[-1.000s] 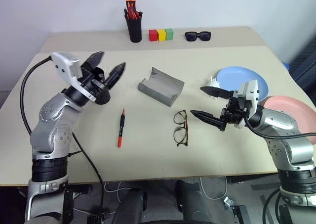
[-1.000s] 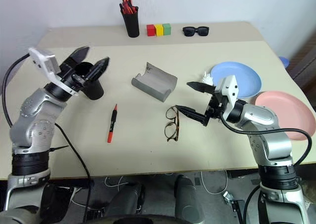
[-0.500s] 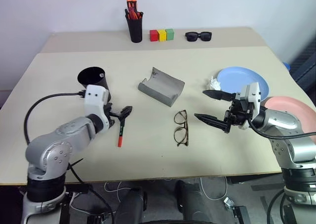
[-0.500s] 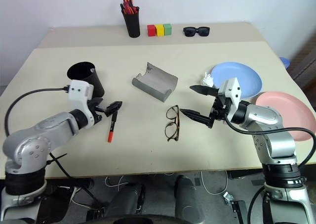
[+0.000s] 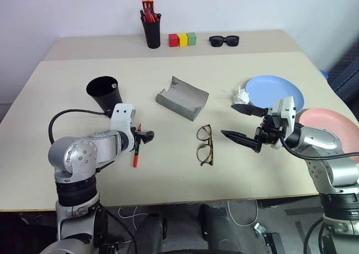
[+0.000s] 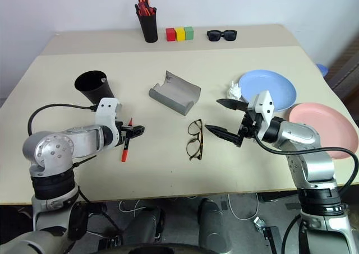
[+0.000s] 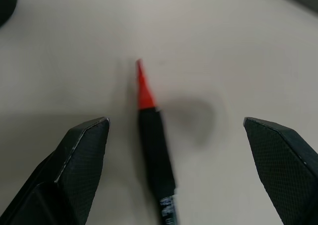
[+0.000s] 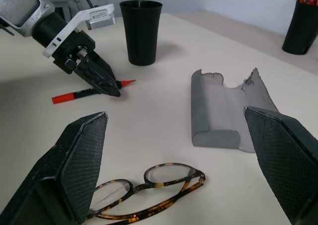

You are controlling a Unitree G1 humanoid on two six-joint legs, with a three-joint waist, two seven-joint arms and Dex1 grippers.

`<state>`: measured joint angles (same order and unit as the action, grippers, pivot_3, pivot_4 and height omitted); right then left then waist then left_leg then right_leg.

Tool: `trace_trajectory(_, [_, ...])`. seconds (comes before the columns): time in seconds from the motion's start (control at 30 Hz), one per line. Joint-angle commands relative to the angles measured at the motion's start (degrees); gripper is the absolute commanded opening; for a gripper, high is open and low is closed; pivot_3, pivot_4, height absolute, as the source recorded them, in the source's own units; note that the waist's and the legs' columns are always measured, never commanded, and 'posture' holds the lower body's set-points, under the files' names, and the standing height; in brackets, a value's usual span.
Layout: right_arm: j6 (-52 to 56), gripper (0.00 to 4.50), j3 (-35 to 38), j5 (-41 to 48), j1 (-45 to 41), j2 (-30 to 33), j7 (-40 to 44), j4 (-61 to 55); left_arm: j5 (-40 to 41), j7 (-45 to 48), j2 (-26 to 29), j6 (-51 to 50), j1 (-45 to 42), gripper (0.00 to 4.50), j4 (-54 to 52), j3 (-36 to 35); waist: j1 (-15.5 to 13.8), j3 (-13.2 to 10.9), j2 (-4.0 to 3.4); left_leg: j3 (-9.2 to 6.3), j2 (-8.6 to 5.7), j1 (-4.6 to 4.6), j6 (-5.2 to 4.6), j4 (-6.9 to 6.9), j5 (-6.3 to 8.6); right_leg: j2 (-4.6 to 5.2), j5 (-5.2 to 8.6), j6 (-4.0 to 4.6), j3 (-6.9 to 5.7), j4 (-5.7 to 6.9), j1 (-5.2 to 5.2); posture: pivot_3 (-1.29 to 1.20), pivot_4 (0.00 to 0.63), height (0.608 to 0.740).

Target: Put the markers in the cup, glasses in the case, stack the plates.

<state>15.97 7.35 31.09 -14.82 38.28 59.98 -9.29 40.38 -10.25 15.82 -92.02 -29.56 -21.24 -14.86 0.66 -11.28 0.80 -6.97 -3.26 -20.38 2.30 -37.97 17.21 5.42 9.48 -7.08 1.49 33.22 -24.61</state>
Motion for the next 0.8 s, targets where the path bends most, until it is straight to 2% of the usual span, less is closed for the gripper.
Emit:
trace_trajectory(0.03, [-0.89, 4.50, 1.60, 0.36, 0.13, 0.40, -0.57, -2.43, -1.31, 1.40, -0.50, -0.48, -0.81, 3.93, 0.16, -0.59, 0.00, 0.00, 0.00, 0.00, 0.00, 0.00, 0.01, 0.00, 0.00, 0.00, 0.00, 0.00, 0.00, 0.00, 0.00, 0.00, 0.150, 0.740])
trace_trajectory(0.07, [-0.83, 4.50, 1.66, 0.39, 0.14, 0.44, -0.68, -2.52, -1.55, 1.65, -0.61, -0.48, -0.61, 3.60, 0.12, -0.34, 0.01, 0.00, 0.00, 0.00, 0.00, 0.00, 0.01, 0.00, 0.00, 0.00, 0.00, 0.00, 0.00, 0.00, 0.00, 0.00, 0.150, 0.740])
trace_trajectory(0.13, [-0.94, 4.50, 1.65, 0.27, 0.05, 0.52, -0.83, -2.46, -2.15, 1.75, -1.07, -0.48, -0.41, 2.64, -0.04, -0.28, 0.01, 0.00, 0.00, 0.00, 0.00, 0.00, 0.01, 0.00, 0.00, 0.00, 0.00, 0.00, 0.00, 0.00, 0.00, 0.00, 0.150, 0.740])
trace_trajectory(0.3, [-1.09, 4.50, 1.64, 0.11, -0.17, 0.64, -1.08, -2.24, -2.51, 2.93, -0.68, -0.48, -0.37, 0.04, -0.76, 0.12, 0.01, 0.00, 0.00, 0.00, 0.00, 0.00, 0.01, 0.00, 0.00, 0.01, 0.00, 0.00, 0.00, -0.01, 0.00, 0.00, 0.150, 0.740])
trace_trajectory(0.37, [-1.07, 4.50, 1.63, 0.18, -0.23, 0.67, -1.02, -2.09, -3.27, 4.64, -0.26, -0.25, -1.36, 0.01, -1.48, 0.24, 0.02, 0.00, 0.00, 0.00, 0.00, 0.00, 0.01, 0.00, 0.00, 0.01, 0.00, 0.00, 0.00, -0.01, 0.00, 0.00, 0.150, 0.740])
trace_trajectory(0.47, [0.11, 4.50, 1.19, 0.55, -0.05, 1.29, -0.29, -2.10, -4.20, 8.38, 0.33, 9.37, -4.46, 0.01, -1.55, 0.67, -0.12, -0.01, 0.02, 0.00, 0.00, -0.02, 0.02, 0.00, -0.01, 0.01, 0.00, 0.00, 0.00, -0.01, 0.00, 0.00, 0.150, 0.740])
trace_trajectory(0.57, [1.31, 4.50, 1.21, 1.44, 0.12, 1.85, 0.57, -2.12, -7.86, 14.73, 1.83, 26.09, -7.11, 0.01, -0.23, 2.62, -0.15, -0.02, 0.04, 0.01, -0.01, -0.05, 0.06, -0.01, -0.03, 0.02, 0.00, 0.01, 0.00, -0.05, 0.00, 0.00, 0.150, 0.740])
trace_trajectory(0.63, [1.83, 4.50, 1.61, 2.23, -0.28, 1.66, 0.64, -2.13, -11.96, 19.56, 2.32, 41.96, -9.20, 0.01, 1.64, 3.49, -0.13, -0.02, 0.04, 0.02, -0.01, -0.04, 0.07, 0.00, -0.03, 0.02, 0.00, 0.01, 0.00, -0.07, 0.00, 0.00, 0.150, 0.740])
trace_trajectory(0.73, [2.20, 4.50, 1.81, 2.77, -1.00, 1.25, 0.24, -2.11, -14.38, 23.30, 2.46, 55.83, -12.68, 0.01, 5.12, 2.30, -0.03, -0.02, 0.03, 0.05, 0.00, -0.05, 0.08, 0.02, -0.03, 0.03, -0.01, 0.02, 0.00, -0.12, -0.01, 0.00, 0.150, 0.740])
trace_trajectory(0.8, [2.08, 4.50, 1.62, 2.49, -1.29, 1.01, -0.12, -2.08, -17.94, 25.35, 4.47, 65.93, -14.09, 0.01, 8.59, 1.57, -0.03, -0.02, 0.02, 0.06, 0.00, -0.05, 0.08, 0.02, -0.02, 0.03, -0.01, 0.01, 0.01, -0.13, -0.01, 0.00, 0.150, 0.740])
